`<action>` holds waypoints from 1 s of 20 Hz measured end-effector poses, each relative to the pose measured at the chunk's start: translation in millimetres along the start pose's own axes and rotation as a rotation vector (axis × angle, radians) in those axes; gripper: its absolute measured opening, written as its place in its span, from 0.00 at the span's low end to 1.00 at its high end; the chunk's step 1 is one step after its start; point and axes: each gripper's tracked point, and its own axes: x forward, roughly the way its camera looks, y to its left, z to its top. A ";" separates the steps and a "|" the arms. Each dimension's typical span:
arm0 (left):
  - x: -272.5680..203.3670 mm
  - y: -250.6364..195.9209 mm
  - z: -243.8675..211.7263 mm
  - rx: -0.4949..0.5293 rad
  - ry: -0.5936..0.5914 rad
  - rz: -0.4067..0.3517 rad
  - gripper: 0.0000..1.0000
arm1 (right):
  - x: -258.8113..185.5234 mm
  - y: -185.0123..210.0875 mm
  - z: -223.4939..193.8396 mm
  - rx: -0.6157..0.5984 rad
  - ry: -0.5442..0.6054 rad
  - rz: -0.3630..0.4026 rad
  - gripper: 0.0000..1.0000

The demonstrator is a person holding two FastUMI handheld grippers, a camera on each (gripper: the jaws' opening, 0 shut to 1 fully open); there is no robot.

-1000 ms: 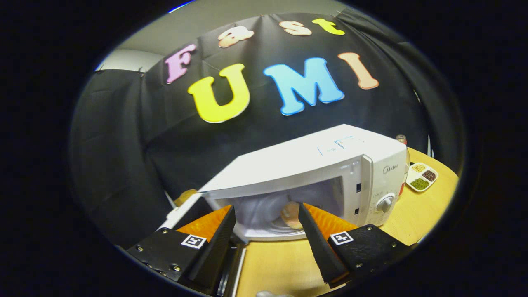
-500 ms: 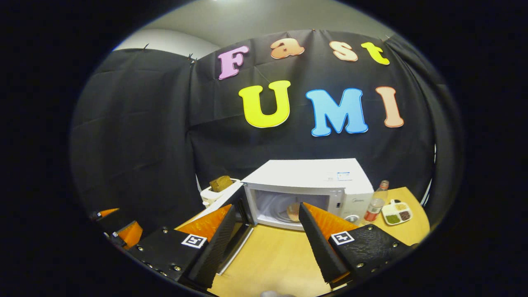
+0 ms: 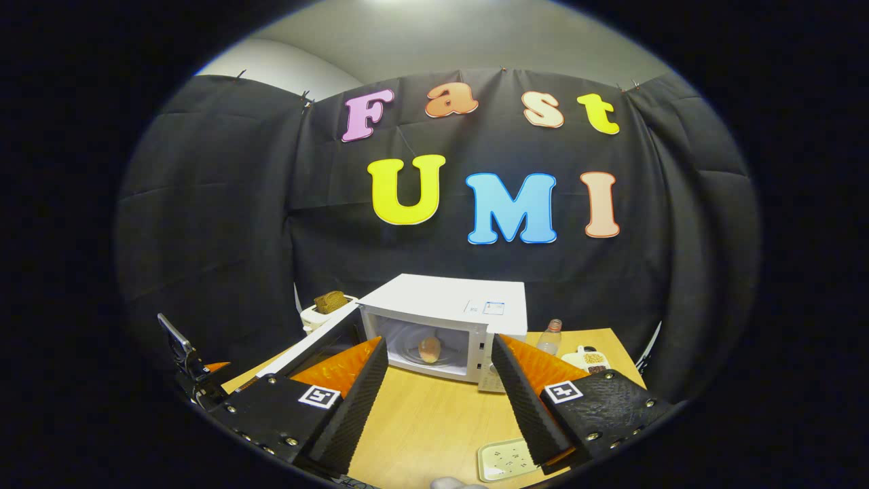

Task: Open the microwave oven with the left hand, put the food in, and close the microwave oven.

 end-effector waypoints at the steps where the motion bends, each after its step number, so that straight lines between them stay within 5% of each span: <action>1: 0.4 -7.5 -1.8 -0.003 0.004 -0.014 1.00 | -2.1 -2.1 -1.0 0.005 0.006 -0.004 0.94; 10: -8.3 -45.8 4.7 0.040 -0.005 -0.070 0.94 | -10.0 -15.8 -9.5 0.045 0.042 -0.009 0.94; 20: -25.9 -147.0 38.2 0.038 -0.052 -0.245 0.94 | -21.8 -44.4 -12.7 0.062 0.058 -0.045 0.94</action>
